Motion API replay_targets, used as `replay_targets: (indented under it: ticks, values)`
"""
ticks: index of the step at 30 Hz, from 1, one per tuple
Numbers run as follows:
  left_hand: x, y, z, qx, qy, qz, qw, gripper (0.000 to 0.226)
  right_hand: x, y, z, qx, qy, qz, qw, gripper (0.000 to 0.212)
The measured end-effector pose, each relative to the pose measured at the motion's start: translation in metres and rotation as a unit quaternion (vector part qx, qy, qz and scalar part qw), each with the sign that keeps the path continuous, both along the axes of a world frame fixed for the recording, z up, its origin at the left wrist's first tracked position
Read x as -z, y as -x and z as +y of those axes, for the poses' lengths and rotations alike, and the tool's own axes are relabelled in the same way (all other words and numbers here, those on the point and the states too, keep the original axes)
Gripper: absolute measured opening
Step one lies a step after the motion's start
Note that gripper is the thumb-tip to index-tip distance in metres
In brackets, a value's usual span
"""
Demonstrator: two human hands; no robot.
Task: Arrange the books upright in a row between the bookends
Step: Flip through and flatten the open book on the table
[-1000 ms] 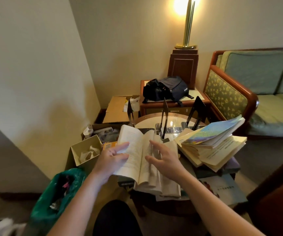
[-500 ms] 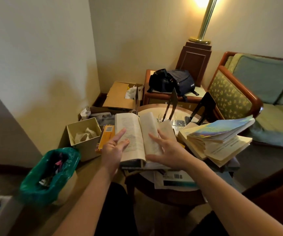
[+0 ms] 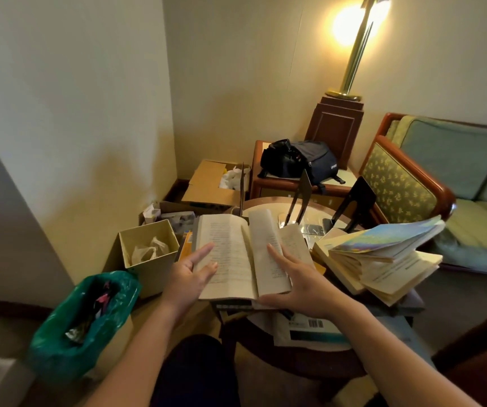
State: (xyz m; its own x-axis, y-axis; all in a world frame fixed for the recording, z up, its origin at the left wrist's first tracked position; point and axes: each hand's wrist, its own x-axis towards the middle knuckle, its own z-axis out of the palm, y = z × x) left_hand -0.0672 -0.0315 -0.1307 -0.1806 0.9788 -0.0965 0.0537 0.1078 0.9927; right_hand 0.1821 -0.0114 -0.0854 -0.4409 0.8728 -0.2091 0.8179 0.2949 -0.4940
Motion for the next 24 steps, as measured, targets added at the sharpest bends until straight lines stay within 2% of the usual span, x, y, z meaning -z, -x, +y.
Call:
replay_targets:
  ticks: [5, 11, 15, 19, 24]
  values:
    - [0.004, 0.001, 0.005, 0.007, 0.002, -0.012, 1.000, 0.043, 0.002, 0.000, 0.002, 0.000, -0.004, 0.004, 1.000, 0.116]
    - [0.005, -0.004, 0.005, 0.007, -0.010, -0.007, 1.000, 0.045, 0.002, 0.006, 0.003, 0.038, -0.024, 0.023, 0.999, 0.098]
    - [0.004, -0.005, 0.007, 0.016, -0.004, -0.024, 1.000, 0.046, -0.003, 0.019, 0.001, 0.042, -0.070, -0.013, 0.997, 0.087]
    - [0.003, -0.005, 0.008, 0.013, 0.011, -0.067, 0.998, 0.045, 0.005, 0.038, 0.003, -0.021, -0.109, -0.027, 0.993, 0.095]
    - [-0.006, -0.005, 0.008, -0.019, 0.068, -0.161, 0.984, 0.031, 0.011, 0.056, 0.006, -0.085, -0.158, -0.102, 0.978, 0.105]
